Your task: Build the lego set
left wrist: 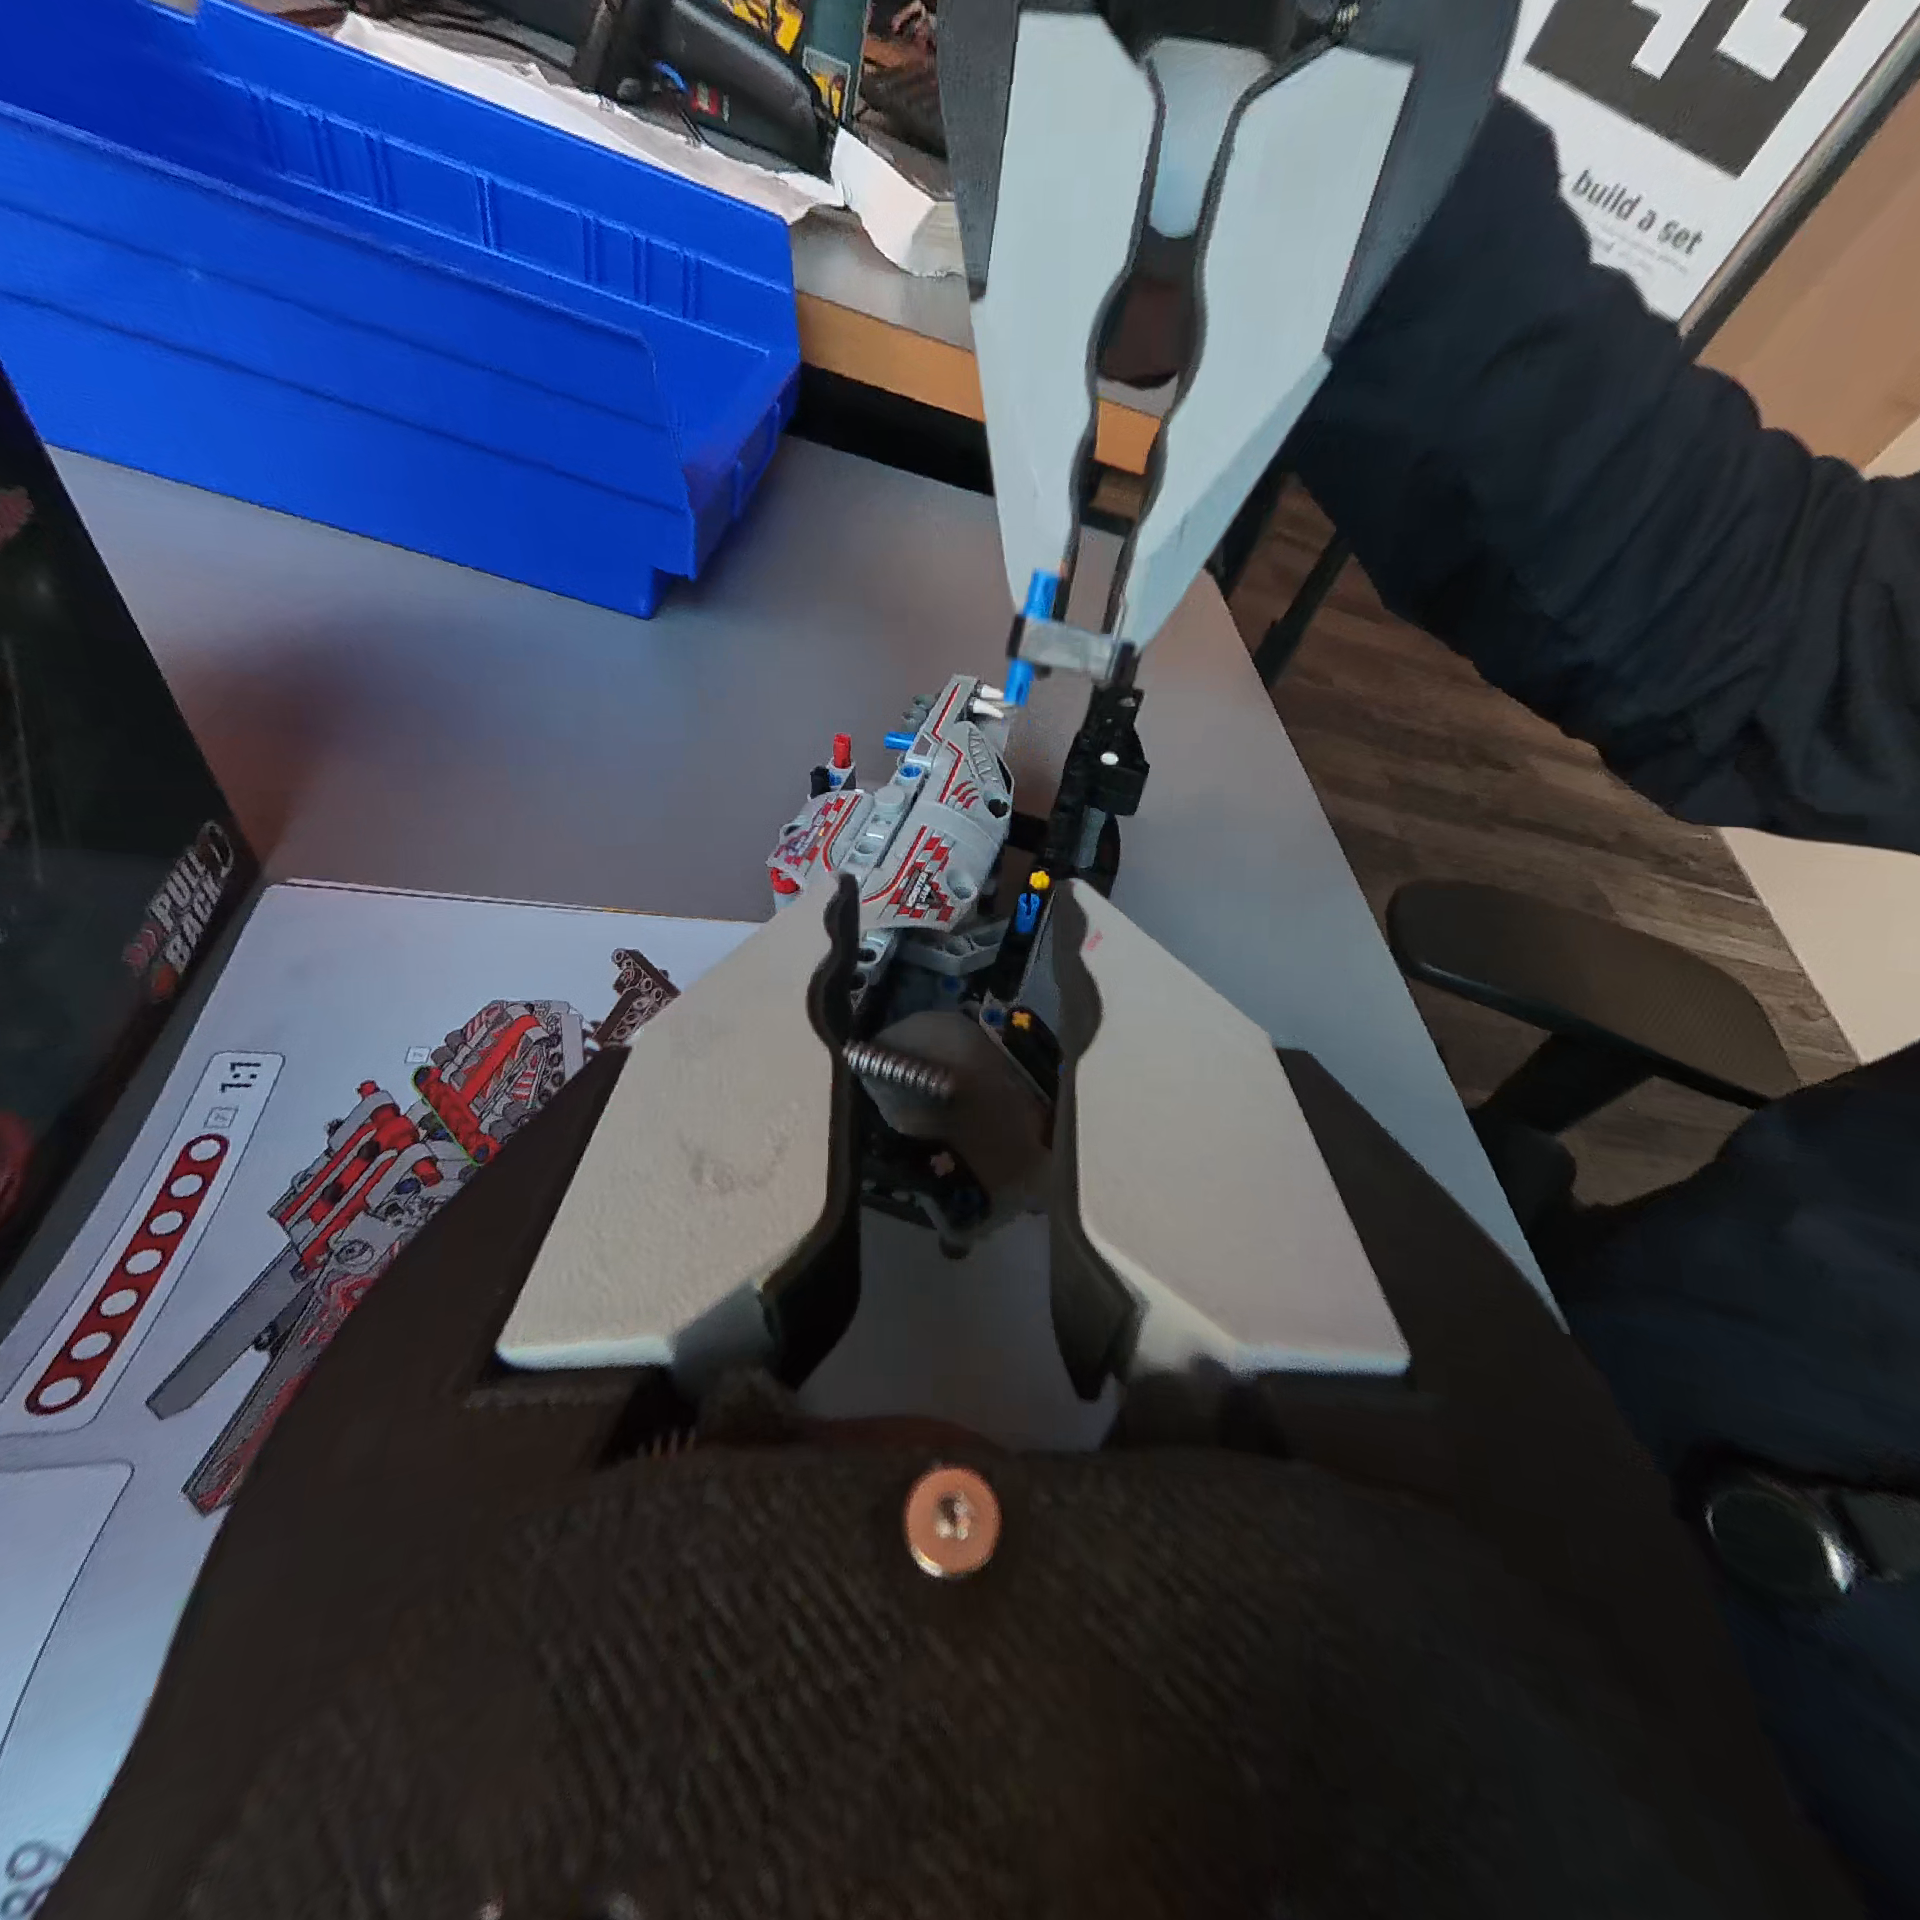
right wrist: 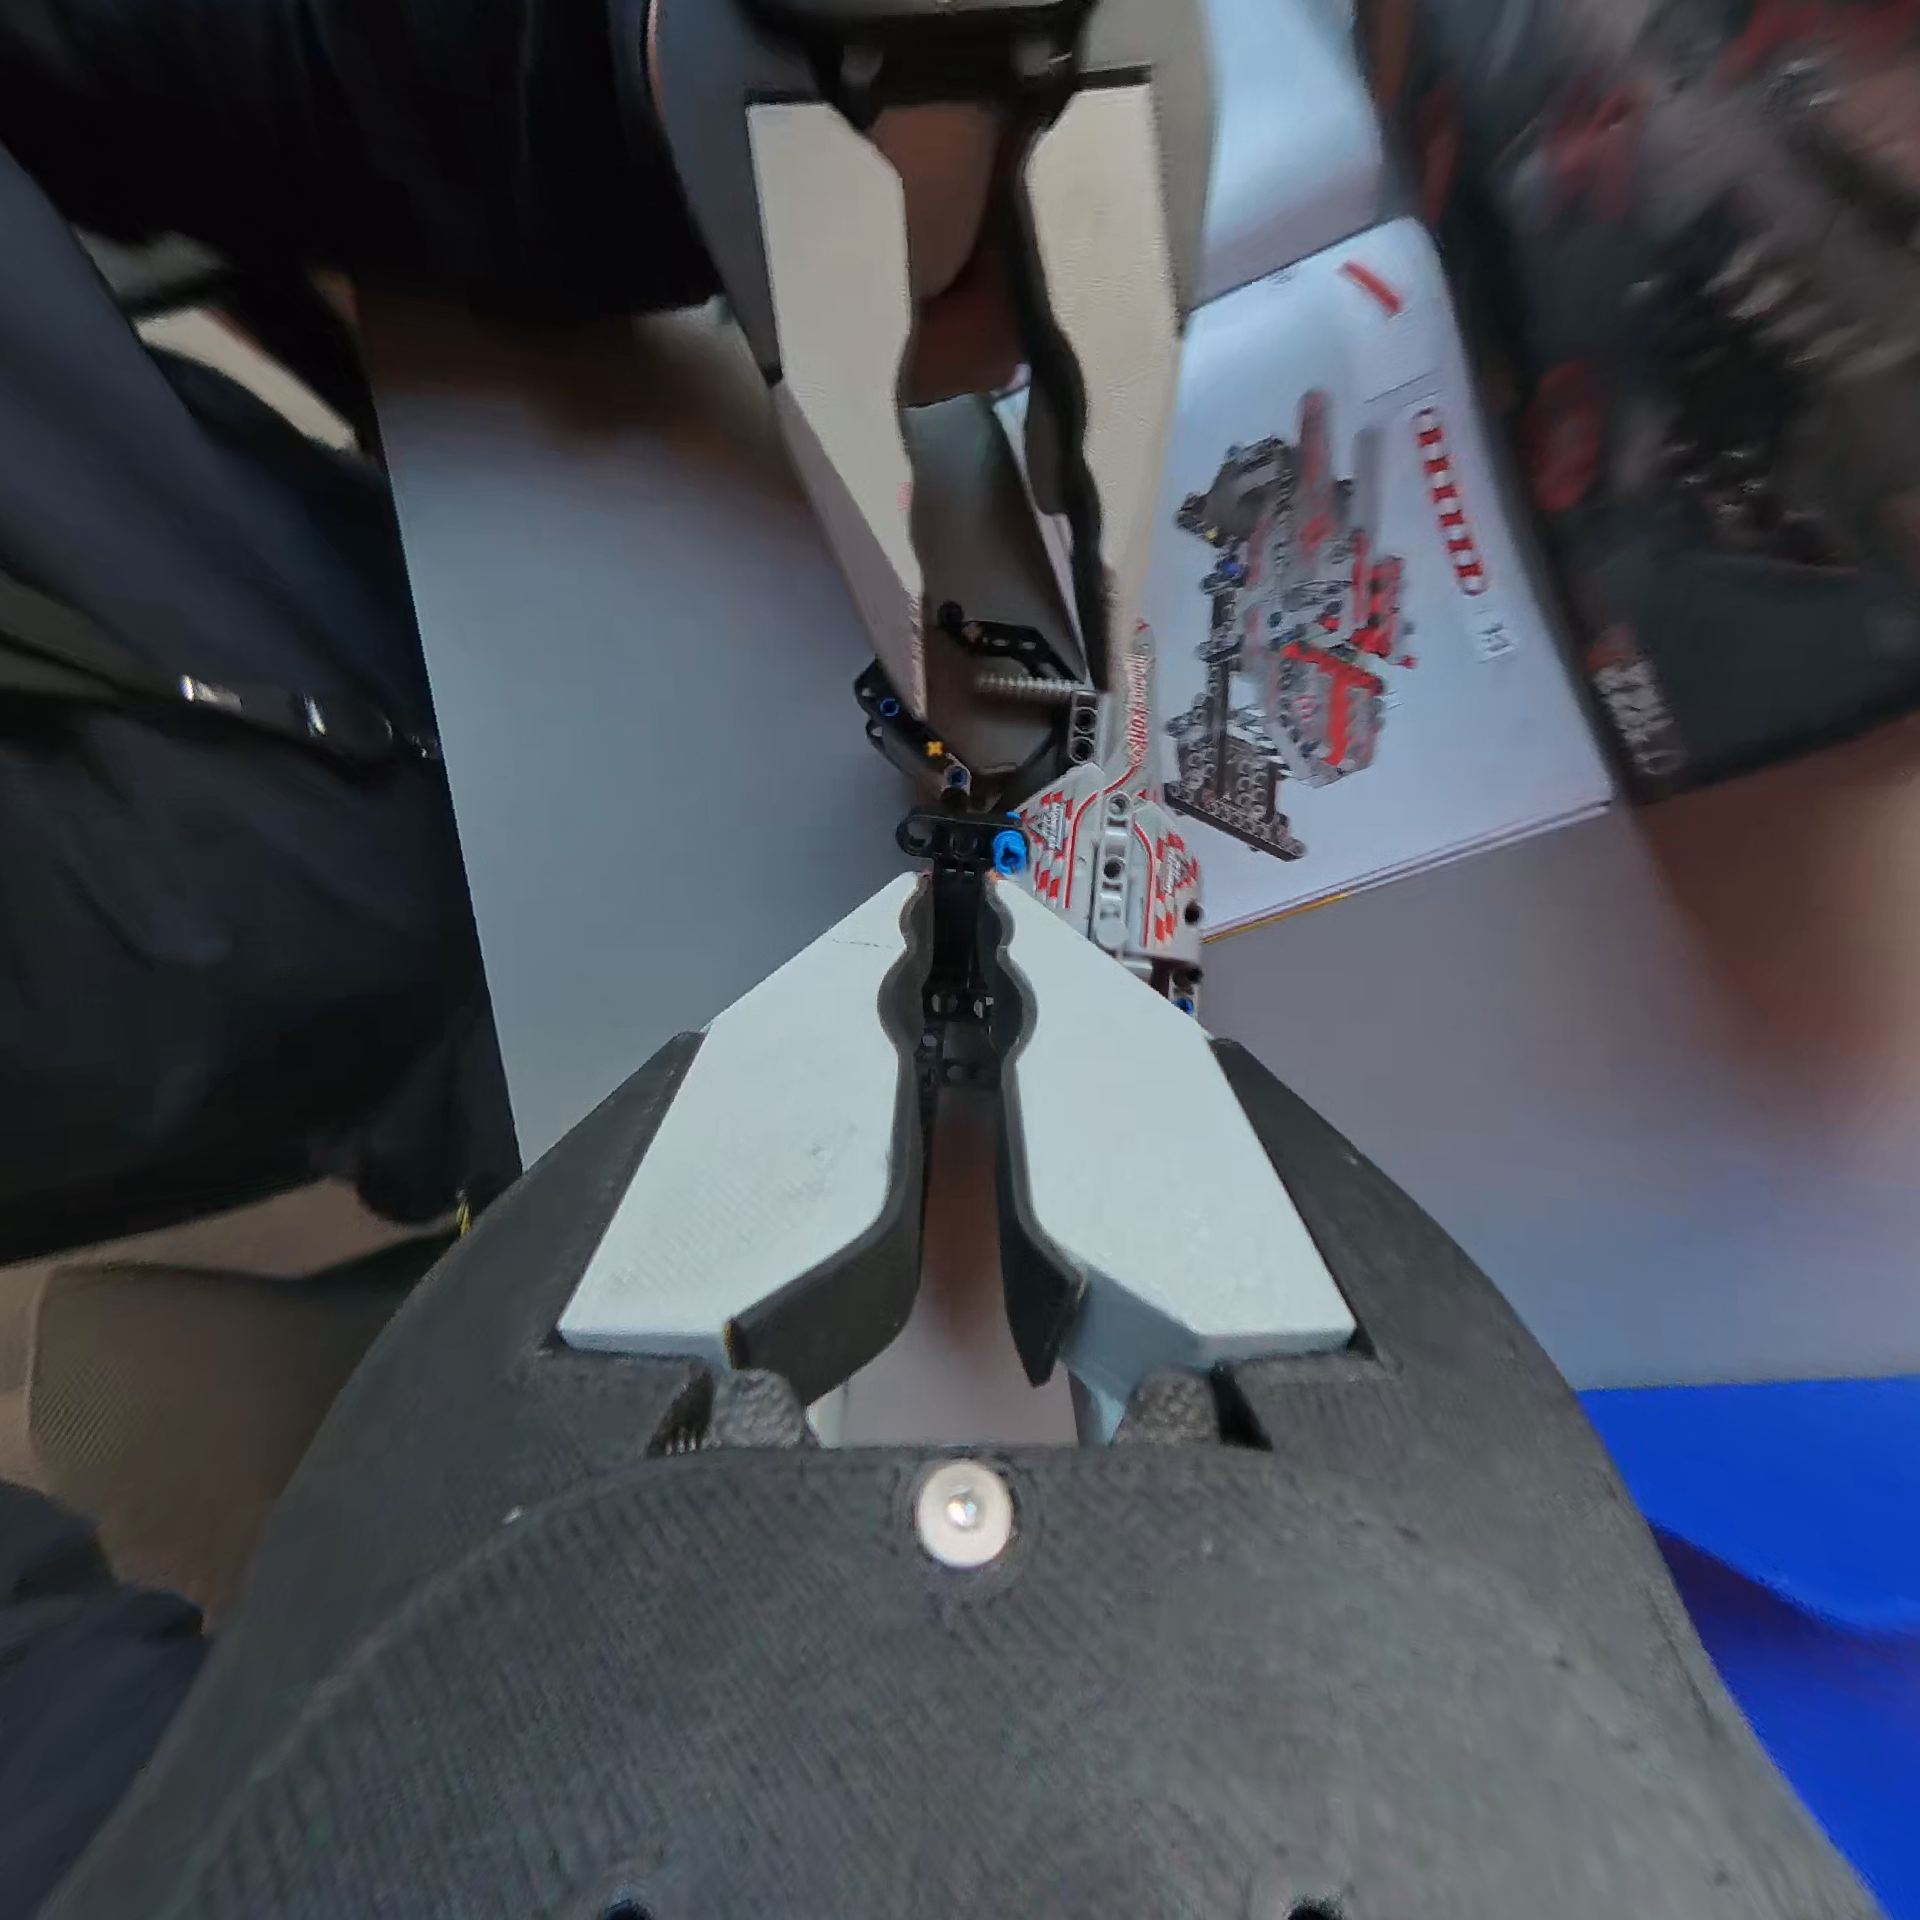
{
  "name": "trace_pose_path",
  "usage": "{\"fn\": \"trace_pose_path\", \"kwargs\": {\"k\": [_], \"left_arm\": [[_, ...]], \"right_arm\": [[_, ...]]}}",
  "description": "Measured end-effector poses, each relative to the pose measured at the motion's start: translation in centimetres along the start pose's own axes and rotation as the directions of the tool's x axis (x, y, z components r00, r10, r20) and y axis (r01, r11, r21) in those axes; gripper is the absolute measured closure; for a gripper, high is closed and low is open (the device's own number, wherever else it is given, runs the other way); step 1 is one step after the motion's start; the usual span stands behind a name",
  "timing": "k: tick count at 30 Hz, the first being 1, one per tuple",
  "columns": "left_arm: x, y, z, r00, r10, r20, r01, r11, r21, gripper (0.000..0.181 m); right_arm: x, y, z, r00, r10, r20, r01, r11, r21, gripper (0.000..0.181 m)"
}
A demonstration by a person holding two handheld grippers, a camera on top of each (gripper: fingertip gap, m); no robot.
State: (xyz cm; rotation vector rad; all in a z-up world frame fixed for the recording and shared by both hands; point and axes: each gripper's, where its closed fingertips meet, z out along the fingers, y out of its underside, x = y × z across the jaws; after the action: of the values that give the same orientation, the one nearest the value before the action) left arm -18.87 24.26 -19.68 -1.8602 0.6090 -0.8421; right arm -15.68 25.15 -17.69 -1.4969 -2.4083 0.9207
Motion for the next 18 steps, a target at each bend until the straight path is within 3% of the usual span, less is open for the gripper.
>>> {"fn": "trace_pose_path", "kwargs": {"k": [4,7,10,15,18], "left_arm": [[-0.4,-0.1,-0.4,0.999,-0.032,0.032,0.032,0.999,-0.002,0.143],[-0.5,1.2,-0.9,0.971,-0.184,0.153,0.197,0.978,-0.071,0.141],[2.1,1.0,-2.4,0.967,-0.141,0.210,0.139,0.990,0.027,0.138],[3.8,3.1,-4.0,0.970,-0.014,0.243,0.026,0.999,-0.046,0.133],[3.9,3.9,-4.1,0.972,-0.017,0.236,0.025,0.999,-0.033,0.133]], "right_arm": [[0.6,0.9,-1.1,0.997,0.035,-0.075,-0.030,0.998,0.062,0.176],[0.4,1.2,-2.3,0.990,0.061,-0.126,-0.038,0.983,0.178,0.176],[0.8,2.2,-3.7,0.976,0.090,-0.199,-0.029,0.957,0.290,0.176],[1.4,2.7,-5.4,0.970,0.072,-0.232,0.051,0.875,0.482,0.176],[1.4,2.6,-5.7,0.984,0.026,-0.174,0.079,0.818,0.569,0.175]]}}
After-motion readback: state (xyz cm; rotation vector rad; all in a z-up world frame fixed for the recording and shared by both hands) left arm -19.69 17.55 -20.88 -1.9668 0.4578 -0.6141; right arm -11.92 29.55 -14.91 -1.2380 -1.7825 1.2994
